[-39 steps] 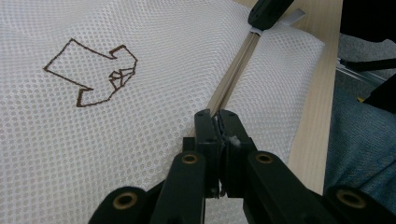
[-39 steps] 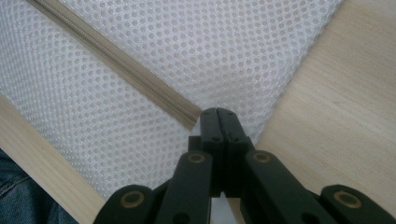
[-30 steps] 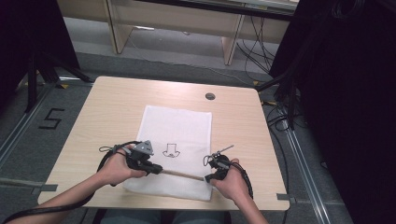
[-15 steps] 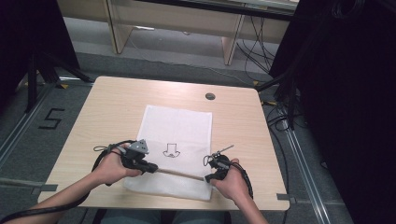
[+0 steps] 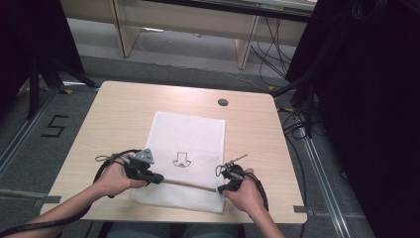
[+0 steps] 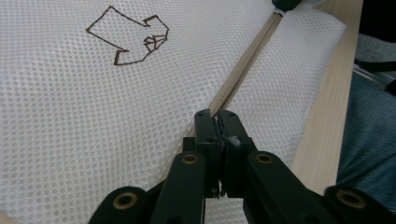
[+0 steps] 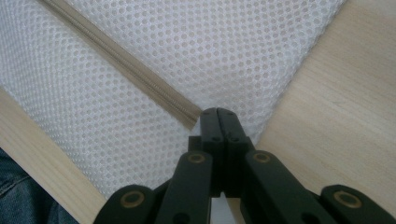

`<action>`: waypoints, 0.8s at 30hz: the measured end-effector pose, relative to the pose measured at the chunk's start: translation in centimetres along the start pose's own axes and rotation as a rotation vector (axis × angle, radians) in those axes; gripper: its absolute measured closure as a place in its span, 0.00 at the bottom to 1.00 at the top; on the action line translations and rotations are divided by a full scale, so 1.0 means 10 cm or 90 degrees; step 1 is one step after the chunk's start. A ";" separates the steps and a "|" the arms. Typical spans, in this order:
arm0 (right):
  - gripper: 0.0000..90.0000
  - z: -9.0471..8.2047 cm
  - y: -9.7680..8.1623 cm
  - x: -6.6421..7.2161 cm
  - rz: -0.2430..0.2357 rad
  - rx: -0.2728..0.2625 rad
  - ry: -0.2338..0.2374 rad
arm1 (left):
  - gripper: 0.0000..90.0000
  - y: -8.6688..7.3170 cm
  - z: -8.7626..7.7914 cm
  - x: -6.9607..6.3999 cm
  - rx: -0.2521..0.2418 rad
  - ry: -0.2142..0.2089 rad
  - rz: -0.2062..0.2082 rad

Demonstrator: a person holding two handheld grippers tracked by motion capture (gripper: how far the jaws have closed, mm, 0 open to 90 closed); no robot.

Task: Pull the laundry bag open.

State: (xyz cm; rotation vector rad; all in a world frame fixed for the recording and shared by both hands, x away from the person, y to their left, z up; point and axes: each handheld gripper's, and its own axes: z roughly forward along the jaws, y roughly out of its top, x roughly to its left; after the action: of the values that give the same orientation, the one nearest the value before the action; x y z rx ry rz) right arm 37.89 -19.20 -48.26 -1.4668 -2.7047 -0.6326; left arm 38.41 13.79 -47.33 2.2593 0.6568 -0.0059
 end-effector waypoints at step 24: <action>1.00 0.00 0.00 0.00 0.001 0.001 0.003 | 0.97 -0.10 -0.10 0.07 -0.001 0.009 -0.009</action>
State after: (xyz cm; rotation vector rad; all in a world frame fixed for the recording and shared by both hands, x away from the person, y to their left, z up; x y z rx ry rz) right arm 37.91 -19.22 -48.25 -1.4660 -2.6996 -0.6318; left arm 38.40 15.36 -47.42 2.2547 0.6810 0.0041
